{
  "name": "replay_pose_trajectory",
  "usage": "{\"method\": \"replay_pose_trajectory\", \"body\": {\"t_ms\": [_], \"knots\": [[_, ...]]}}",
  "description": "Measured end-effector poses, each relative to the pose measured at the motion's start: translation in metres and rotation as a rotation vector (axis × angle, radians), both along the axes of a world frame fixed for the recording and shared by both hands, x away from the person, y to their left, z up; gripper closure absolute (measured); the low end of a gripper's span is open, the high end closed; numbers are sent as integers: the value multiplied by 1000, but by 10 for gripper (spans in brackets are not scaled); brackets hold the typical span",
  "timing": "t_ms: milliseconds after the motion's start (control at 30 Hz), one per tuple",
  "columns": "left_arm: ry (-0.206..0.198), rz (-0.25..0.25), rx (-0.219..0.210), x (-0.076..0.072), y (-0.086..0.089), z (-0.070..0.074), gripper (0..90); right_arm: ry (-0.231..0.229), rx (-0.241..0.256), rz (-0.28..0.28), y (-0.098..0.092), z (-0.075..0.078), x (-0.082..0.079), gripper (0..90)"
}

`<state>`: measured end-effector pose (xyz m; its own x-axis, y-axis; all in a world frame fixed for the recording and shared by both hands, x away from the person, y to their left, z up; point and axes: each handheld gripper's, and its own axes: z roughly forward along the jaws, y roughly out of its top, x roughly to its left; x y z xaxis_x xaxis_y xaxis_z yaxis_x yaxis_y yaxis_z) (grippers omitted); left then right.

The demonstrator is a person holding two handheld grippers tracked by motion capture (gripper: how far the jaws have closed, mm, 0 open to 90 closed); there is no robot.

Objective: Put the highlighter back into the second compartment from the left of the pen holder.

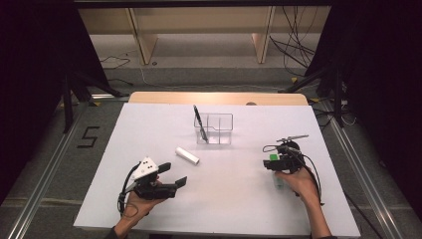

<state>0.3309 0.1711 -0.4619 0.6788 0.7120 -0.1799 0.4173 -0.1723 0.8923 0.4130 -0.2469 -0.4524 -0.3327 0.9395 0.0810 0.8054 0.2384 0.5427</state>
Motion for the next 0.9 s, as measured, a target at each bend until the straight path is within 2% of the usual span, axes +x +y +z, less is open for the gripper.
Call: {"method": "replay_pose_trajectory", "body": {"t_ms": [100,400,533,800,900], "knots": [[-12,-11,10,-2,-1,0,186,9,-14,-1,1,-2,3,366],[-7,-16,14,-3,0,-1,186,27,-77,-22,6,-5,7,450],[-3,-19,15,-3,0,-1,186,39,-84,-25,4,-8,10,485],[-1,-22,11,-3,-1,-1,186,52,-132,-28,5,-13,11,549],[1,-21,10,-3,-1,-2,186,54,-130,-26,6,-12,11,571]]}}
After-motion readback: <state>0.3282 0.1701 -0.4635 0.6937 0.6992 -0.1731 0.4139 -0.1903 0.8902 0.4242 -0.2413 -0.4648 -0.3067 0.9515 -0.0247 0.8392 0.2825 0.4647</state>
